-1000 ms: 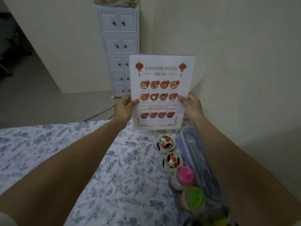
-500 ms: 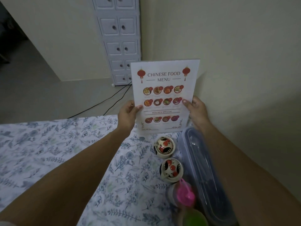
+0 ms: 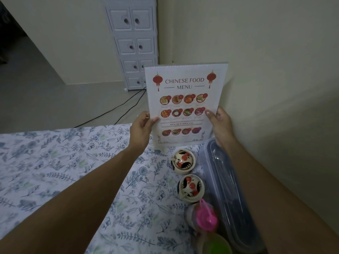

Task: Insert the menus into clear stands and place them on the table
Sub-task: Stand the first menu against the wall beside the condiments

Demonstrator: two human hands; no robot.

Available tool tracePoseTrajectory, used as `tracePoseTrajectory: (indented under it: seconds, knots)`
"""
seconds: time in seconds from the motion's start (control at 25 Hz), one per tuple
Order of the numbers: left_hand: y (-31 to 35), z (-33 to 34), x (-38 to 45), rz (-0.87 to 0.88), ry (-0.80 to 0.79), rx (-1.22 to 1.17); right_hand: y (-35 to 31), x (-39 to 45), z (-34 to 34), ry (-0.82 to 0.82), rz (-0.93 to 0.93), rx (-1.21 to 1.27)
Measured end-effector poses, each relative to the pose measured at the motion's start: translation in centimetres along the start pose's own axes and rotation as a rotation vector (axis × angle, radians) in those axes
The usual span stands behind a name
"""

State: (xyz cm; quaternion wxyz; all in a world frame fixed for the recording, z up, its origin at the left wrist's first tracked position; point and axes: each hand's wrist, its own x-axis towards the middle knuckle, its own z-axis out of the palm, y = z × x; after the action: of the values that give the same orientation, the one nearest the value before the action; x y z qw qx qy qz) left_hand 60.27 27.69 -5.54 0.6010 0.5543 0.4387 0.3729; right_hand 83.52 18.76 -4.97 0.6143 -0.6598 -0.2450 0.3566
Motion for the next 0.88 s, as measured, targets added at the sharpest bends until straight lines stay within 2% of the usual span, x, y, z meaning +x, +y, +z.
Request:
tracePoseTrajectory:
  seconds: [0.24, 0.48, 0.6, 0.76, 0.88]
  knots:
    - [0.0, -0.1, 0.0, 0.010, -0.013, 0.048, 0.3, 0.0, 0.3, 0.041, -0.004, -0.051]
    - [0.6, 0.1, -0.3, 0.012, -0.008, 0.087, -0.7, -0.7, 0.5, 0.078, 0.003, -0.217]
    - [1.4, 0.2, -0.6, 0.020, 0.007, 0.182, -1.4, -1.3, 0.6, 0.072, 0.030, -0.299]
    - [2.2, -0.1, -1.3, 0.072, -0.035, 0.442, -2.2, -3.0, 0.8, 0.093, -0.011, -0.547]
    - [3.1, -0.7, -2.0, 0.038, -0.111, 0.884, -3.3, -4.6, 0.4, -0.001, 0.005, -0.808]
